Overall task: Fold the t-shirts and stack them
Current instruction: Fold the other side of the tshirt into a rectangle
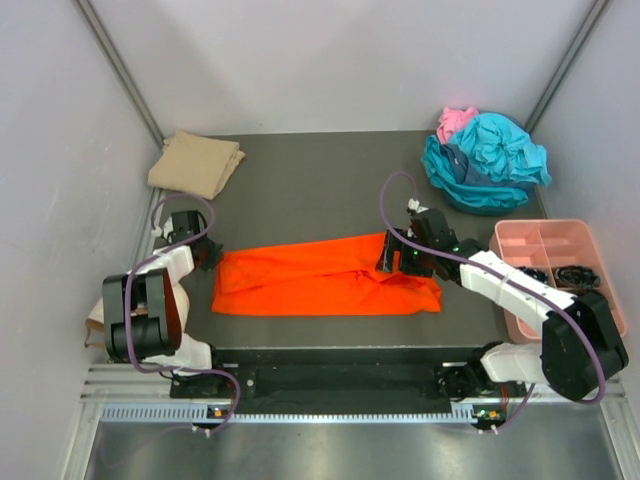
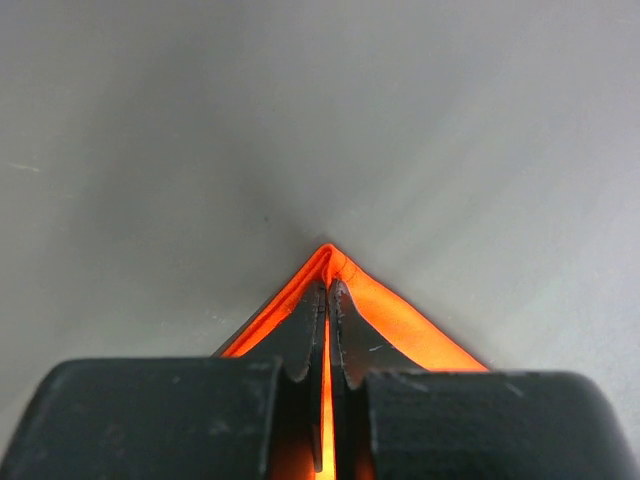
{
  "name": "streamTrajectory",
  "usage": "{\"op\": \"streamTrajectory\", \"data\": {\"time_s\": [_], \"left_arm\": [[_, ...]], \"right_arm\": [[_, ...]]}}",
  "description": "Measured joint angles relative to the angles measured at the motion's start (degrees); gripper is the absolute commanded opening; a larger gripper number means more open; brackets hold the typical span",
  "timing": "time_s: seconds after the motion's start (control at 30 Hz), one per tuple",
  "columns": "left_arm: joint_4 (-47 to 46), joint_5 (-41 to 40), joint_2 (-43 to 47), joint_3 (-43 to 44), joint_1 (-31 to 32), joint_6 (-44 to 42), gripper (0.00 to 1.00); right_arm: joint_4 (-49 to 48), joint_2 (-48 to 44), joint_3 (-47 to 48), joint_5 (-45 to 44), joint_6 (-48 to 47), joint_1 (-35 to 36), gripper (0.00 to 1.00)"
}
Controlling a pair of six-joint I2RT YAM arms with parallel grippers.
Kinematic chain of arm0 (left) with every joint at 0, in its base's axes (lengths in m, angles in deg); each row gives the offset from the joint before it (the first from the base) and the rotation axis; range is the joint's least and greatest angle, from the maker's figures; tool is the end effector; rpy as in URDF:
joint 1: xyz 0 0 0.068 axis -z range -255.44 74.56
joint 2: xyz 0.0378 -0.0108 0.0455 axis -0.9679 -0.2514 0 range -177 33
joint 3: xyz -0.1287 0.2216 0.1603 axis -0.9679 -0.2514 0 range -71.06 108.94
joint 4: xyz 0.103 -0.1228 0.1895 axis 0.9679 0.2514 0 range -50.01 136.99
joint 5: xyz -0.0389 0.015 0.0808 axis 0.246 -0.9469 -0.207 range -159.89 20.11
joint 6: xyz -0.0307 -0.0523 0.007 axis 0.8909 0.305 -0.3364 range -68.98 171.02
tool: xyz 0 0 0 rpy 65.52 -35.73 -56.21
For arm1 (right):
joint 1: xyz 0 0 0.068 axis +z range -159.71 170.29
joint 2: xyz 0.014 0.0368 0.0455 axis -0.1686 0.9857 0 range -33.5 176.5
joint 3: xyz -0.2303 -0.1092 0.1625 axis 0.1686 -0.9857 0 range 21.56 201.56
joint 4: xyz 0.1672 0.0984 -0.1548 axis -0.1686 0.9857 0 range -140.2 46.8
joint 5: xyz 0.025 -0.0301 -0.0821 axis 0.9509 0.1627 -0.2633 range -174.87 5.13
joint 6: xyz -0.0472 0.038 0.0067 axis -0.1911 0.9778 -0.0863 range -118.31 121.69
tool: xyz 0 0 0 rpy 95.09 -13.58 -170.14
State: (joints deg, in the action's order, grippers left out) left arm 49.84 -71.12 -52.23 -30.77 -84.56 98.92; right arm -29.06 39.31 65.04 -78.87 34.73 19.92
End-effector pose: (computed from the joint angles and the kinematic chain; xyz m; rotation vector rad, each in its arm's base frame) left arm 0.2666 0.0438 0.1884 -1.2219 2.2317 -0.2422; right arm 0.2060 0.1226 0.2419 0.0278 2.5422 0.5888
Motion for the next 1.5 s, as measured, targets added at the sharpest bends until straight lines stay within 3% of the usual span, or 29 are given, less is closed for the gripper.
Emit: {"op": "streamTrajectory", "data": {"time_s": [0.93,1.5], "left_arm": [[-1.7,0.4,-6.6,8.7,0.0,0.5,0.00],[-2.6,0.4,-8.7,8.9,0.0,1.6,0.00]], "right_arm": [[1.1,0.0,-0.1,0.3,0.1,0.0,0.80],[0.9,-5.3,-11.8,1.6,4.6,0.0,0.84]]}}
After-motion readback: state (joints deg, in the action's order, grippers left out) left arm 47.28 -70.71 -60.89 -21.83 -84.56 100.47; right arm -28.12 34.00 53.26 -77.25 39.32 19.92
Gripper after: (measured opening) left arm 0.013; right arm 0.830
